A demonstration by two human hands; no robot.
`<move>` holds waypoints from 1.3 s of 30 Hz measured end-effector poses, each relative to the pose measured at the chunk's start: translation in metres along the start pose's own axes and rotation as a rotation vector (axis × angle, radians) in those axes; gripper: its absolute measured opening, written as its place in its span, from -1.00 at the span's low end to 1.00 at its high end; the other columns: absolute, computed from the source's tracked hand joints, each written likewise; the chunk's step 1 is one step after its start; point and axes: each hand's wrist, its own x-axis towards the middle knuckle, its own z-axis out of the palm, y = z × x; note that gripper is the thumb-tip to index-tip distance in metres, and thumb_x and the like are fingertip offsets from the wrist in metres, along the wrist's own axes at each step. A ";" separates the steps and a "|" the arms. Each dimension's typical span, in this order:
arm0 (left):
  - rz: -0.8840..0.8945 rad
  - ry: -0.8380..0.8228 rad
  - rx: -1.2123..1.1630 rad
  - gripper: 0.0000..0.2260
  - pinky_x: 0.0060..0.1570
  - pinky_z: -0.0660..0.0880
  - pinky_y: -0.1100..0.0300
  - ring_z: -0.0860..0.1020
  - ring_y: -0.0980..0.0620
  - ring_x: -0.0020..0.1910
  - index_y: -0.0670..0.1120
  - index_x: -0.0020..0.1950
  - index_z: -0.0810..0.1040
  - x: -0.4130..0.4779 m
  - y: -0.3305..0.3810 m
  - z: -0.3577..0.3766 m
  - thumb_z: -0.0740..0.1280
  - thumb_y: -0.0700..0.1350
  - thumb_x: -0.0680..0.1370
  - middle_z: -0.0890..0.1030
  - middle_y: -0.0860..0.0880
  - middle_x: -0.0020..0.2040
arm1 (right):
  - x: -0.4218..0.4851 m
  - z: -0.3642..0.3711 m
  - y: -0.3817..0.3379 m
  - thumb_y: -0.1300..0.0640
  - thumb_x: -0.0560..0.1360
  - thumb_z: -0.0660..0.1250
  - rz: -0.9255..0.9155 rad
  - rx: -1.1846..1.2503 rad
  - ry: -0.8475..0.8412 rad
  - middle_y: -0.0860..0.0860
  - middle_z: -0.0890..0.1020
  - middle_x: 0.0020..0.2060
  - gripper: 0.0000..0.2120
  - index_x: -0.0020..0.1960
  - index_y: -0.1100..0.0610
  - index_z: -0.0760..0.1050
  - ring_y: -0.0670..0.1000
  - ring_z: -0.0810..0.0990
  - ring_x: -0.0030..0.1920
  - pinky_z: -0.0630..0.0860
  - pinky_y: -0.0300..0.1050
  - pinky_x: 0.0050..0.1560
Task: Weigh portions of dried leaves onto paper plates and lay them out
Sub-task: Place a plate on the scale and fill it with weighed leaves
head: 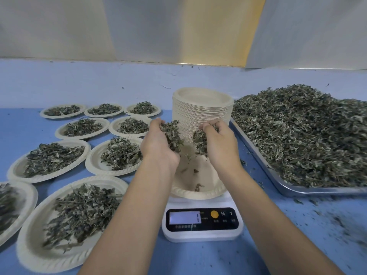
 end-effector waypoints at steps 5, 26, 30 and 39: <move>-0.029 -0.053 -0.022 -0.74 -0.66 0.36 0.36 0.40 0.09 -0.73 -0.08 -0.29 0.38 -0.008 0.009 0.002 0.26 -0.03 0.57 0.44 0.00 -0.65 | 0.002 -0.006 -0.003 0.13 0.53 0.18 0.056 -0.109 -0.159 -0.11 0.64 -0.14 -0.76 -0.13 0.02 0.62 -0.14 0.54 -0.11 0.43 -0.28 -0.14; -0.052 -0.102 -0.001 -0.72 -0.65 0.40 0.32 0.38 0.08 -0.76 -0.10 -0.30 0.37 -0.018 0.016 0.001 0.23 -0.04 0.58 0.43 -0.02 -0.68 | 0.005 -0.008 -0.003 0.07 0.61 0.19 -0.061 -0.056 -0.316 -0.27 0.56 -0.02 -0.75 0.15 0.00 0.62 -0.44 0.41 -0.05 0.28 -0.63 -0.14; -0.057 -0.095 0.001 -0.73 -0.66 0.40 0.31 0.39 0.07 -0.76 -0.10 -0.30 0.39 -0.017 0.017 0.000 0.24 -0.03 0.57 0.44 -0.03 -0.67 | 0.005 -0.008 -0.003 0.09 0.62 0.18 -0.094 -0.041 -0.313 -0.35 0.54 -0.09 -0.75 0.13 0.00 0.62 -0.53 0.42 -0.13 0.27 -0.69 -0.18; -0.056 -0.116 -0.003 -0.73 -0.73 0.38 0.26 0.38 0.07 -0.77 -0.11 -0.29 0.37 -0.019 0.018 0.000 0.21 -0.05 0.59 0.44 -0.03 -0.67 | 0.005 -0.007 -0.004 0.11 0.60 0.21 -0.102 0.025 -0.300 -0.36 0.57 -0.13 -0.77 0.07 0.00 0.64 -0.56 0.45 -0.20 0.28 -0.67 -0.21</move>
